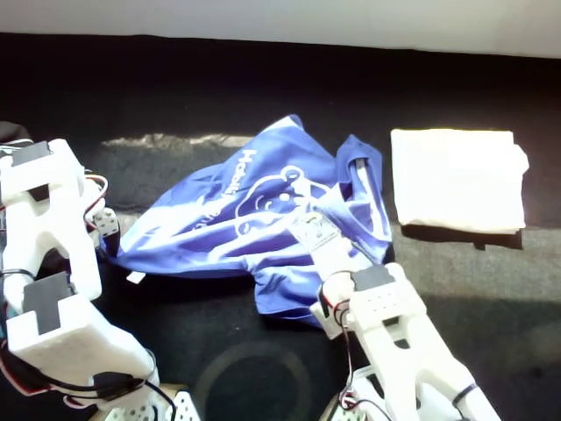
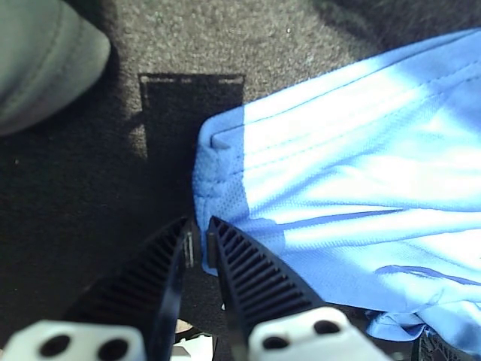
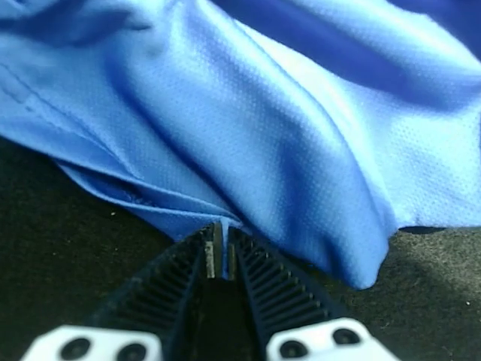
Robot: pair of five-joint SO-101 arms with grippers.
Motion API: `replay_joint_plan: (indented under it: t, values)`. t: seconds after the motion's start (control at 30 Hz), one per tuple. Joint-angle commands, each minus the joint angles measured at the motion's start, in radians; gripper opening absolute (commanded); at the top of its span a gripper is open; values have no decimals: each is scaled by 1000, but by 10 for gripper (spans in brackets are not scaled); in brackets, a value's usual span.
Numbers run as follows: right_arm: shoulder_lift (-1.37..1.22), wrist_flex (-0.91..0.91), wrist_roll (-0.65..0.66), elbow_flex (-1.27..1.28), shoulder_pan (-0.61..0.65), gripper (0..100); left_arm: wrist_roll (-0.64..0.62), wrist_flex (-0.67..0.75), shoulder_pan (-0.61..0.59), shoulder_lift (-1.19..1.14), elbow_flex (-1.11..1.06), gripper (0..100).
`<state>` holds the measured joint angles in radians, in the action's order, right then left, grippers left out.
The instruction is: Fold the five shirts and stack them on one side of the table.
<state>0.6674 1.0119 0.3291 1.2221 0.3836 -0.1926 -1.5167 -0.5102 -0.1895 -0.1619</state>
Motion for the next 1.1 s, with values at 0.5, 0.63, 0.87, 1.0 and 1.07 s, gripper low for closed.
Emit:
replay_joint_plan:
  t: [0.5, 0.63, 0.87, 1.0, 1.07]
  values:
    - [30, -18, 17, 30, 108, 176, 8, 6, 8, 44, 5, 9]
    - [27, -19, 11, 45, 147, 176, 8, 6, 8, 44, 12, 9]
    - [27, -110, 17, 150, 148, 176, 8, 6, 8, 44, 12, 9]
    - [27, -107, 18, 153, 150, 98, 8, 6, 8, 44, 12, 9]
    - [27, -96, 29, 150, 147, 0, 8, 6, 8, 44, 12, 9]
